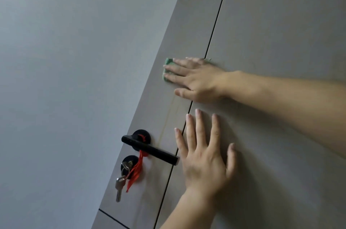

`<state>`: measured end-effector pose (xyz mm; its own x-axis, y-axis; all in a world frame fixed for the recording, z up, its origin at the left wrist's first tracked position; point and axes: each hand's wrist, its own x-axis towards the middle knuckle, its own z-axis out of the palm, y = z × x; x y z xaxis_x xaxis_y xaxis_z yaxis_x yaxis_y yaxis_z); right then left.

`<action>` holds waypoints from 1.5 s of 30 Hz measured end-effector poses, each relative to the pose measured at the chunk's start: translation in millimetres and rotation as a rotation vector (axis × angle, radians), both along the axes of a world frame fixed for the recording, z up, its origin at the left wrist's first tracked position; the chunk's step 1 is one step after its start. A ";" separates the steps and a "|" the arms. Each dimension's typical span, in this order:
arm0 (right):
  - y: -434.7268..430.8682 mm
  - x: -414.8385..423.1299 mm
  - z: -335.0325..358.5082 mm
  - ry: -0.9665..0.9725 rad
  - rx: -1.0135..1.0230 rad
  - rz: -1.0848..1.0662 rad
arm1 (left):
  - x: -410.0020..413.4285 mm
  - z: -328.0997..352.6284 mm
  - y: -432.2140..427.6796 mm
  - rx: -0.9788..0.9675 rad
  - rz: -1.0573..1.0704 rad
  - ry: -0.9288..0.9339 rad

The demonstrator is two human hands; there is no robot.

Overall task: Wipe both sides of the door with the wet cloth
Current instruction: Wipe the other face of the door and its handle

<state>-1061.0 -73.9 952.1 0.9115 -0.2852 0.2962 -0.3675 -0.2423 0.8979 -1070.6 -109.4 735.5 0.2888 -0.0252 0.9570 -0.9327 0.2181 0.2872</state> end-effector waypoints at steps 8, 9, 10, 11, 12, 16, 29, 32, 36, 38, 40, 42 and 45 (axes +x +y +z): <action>4.0 -4.5 30.1 -0.263 -0.059 -0.020 | -2.3 0.3 -0.8 0.005 -0.013 0.032; 1.5 -20.7 15.4 -0.189 -0.062 -0.012 | -1.4 -0.1 -0.9 0.011 -0.013 0.031; -0.3 -40.2 9.7 -0.147 -0.069 -0.003 | -0.4 -0.5 -0.8 0.014 -0.015 0.031; 0.2 -60.8 16.2 -0.161 -0.080 -0.005 | -0.2 -0.3 -0.7 0.019 -0.022 0.032; 2.1 -79.5 31.1 -0.240 -0.100 -0.024 | -0.3 0.1 -0.2 0.029 -0.030 0.033; 9.6 -135.8 67.3 -0.619 -0.146 -0.090 | -2.0 -1.3 1.4 0.040 -0.058 0.039; 17.3 -158.2 27.6 -0.560 -0.088 -0.051 | -6.2 1.5 7.2 0.077 -0.081 0.049; 9.3 -117.7 -10.9 -0.263 -0.014 -0.015 | -5.9 1.9 8.7 0.083 -0.073 0.040; 12.4 -79.6 -2.3 -0.269 0.056 0.017 | -3.6 2.2 10.6 0.106 -0.078 0.035; 11.7 -94.0 -14.1 -0.184 0.005 0.008 | -3.0 0.3 10.2 0.093 -0.079 0.035; 9.8 -134.8 -37.1 -0.067 -0.033 0.013 | -2.4 -0.7 9.5 0.075 -0.073 0.033; 13.9 -185.8 -28.1 -0.092 -0.063 -0.021 | -2.0 -0.4 9.9 0.093 -0.084 0.032; 20.1 -242.4 45.5 -0.528 -0.115 -0.123 | -7.5 2.9 14.8 0.121 -0.102 0.038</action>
